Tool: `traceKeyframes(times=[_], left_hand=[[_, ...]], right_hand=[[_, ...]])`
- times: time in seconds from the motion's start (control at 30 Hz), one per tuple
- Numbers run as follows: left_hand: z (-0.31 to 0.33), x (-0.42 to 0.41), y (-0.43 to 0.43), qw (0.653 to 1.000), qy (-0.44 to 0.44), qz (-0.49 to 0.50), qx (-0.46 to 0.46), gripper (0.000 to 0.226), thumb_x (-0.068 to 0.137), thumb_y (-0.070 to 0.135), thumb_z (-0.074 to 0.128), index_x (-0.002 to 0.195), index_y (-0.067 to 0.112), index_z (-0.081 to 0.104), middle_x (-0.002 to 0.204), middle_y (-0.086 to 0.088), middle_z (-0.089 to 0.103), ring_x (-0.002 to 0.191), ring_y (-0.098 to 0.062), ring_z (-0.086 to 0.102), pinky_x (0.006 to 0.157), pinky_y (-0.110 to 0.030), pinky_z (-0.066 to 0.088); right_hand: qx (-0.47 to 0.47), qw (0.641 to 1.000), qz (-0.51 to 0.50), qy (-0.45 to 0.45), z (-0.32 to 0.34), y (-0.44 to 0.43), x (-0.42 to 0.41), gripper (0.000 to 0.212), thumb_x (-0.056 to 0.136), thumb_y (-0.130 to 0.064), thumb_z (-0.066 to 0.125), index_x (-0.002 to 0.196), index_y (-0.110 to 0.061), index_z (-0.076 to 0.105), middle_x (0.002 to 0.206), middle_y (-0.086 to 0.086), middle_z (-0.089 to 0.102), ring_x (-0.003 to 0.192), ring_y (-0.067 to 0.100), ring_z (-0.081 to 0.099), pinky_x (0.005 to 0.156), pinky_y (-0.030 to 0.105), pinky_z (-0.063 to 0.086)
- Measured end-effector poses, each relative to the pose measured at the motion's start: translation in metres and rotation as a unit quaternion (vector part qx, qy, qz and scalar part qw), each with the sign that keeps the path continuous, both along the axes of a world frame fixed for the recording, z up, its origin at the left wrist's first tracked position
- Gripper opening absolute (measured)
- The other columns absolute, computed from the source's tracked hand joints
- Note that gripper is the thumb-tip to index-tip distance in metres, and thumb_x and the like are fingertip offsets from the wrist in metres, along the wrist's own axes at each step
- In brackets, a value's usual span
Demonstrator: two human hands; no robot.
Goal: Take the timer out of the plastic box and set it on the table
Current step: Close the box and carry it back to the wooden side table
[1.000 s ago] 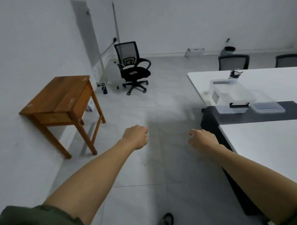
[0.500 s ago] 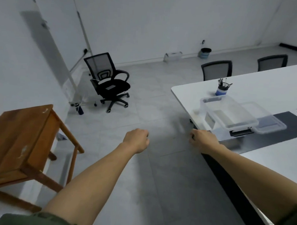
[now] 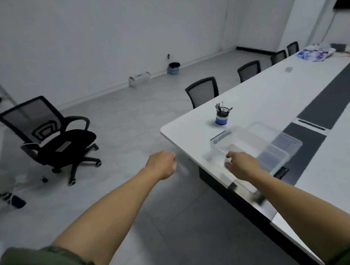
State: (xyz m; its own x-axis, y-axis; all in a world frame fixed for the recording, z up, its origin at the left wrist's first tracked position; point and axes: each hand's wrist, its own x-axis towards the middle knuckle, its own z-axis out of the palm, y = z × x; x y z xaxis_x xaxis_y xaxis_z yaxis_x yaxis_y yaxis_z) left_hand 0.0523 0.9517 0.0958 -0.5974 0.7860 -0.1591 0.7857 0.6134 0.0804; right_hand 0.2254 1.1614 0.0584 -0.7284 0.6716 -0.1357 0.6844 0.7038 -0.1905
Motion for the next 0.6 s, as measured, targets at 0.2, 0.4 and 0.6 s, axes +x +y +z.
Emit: traceKeyframes(times=[0.2,0.4,0.6], left_hand=[[-0.001,-0.039,0.111,0.994,-0.022,-0.109,0.011,0.031,0.095,0.029,0.044,0.115,0.014,0.062,0.119,-0.007,0.065,0.104,-0.029,0.061,0.085,-0.037,0.049],[-0.02,-0.052,0.236,0.981,-0.023,-0.191,0.006,0.03,0.095,0.03,0.046,0.116,0.016,0.061,0.113,-0.005,0.067,0.1,-0.027,0.063,0.082,-0.037,0.049],[-0.038,-0.057,0.335,0.972,-0.025,-0.235,-0.007,0.027,0.095,0.03,0.045,0.112,0.017,0.063,0.109,-0.004,0.067,0.093,-0.026,0.061,0.069,-0.031,0.04]], right_hand=[[-0.014,0.994,-0.104,0.01,-0.002,0.059,0.001,0.043,0.097,-0.038,0.046,0.136,-0.02,0.05,0.127,0.007,0.063,0.108,0.028,0.06,0.082,0.033,0.047],[-0.001,0.978,-0.206,-0.002,-0.023,0.147,0.024,0.042,0.096,-0.039,0.046,0.134,-0.023,0.052,0.127,0.005,0.064,0.11,0.028,0.06,0.085,0.036,0.048],[-0.028,0.963,-0.268,-0.013,-0.041,0.222,0.035,0.036,0.095,-0.035,0.047,0.125,-0.018,0.056,0.118,0.008,0.066,0.1,0.029,0.062,0.083,0.039,0.053]])
